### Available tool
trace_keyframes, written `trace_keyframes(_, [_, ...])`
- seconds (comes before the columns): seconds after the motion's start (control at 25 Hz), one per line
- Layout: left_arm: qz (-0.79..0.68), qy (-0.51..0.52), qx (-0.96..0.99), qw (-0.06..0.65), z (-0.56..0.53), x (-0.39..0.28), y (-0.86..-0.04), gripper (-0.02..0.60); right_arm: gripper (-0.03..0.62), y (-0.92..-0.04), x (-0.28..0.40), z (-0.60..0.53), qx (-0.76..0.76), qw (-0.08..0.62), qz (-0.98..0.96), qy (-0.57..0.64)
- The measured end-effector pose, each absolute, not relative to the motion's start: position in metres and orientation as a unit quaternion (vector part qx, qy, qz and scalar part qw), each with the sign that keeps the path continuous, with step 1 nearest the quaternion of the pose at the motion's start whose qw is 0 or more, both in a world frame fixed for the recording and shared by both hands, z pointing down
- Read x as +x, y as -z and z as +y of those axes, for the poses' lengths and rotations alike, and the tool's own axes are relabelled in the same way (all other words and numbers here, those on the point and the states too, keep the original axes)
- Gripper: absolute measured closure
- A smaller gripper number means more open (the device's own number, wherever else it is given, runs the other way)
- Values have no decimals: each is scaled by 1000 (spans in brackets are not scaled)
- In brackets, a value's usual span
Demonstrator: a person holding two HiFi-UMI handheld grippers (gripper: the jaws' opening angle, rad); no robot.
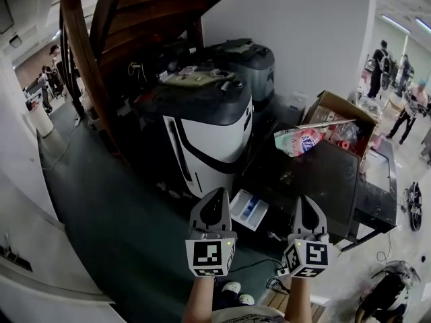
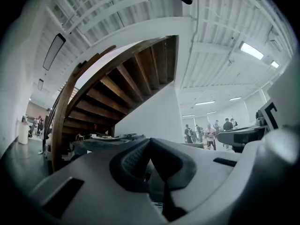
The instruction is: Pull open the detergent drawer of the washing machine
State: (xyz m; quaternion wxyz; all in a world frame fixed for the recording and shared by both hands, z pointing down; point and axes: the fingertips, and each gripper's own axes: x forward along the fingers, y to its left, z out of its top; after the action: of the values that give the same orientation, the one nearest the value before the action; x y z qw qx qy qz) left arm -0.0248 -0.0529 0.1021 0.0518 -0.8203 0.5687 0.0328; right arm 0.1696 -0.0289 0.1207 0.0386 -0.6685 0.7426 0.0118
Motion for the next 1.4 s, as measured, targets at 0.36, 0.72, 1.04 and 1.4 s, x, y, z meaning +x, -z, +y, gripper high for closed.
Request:
trace_keyframes(0.36, [578, -32, -813, 63, -34, -20, -85, 568, 580, -104, 172, -12, -668, 43, 742, -29])
trace_keyframes(0.72, [579, -34, -812, 61, -29, -20, -85, 568, 580, -102, 171, -8, -659, 46, 750, -28])
trace_keyframes(1.04, [583, -41, -810, 54, -33, -21, -86, 568, 580, -102, 172, -12, -658, 43, 751, -29])
trace_keyframes(1.4, [583, -38, -810, 46, -37, -20, -90, 568, 580, -104, 175, -17, -660, 40, 750, -24])
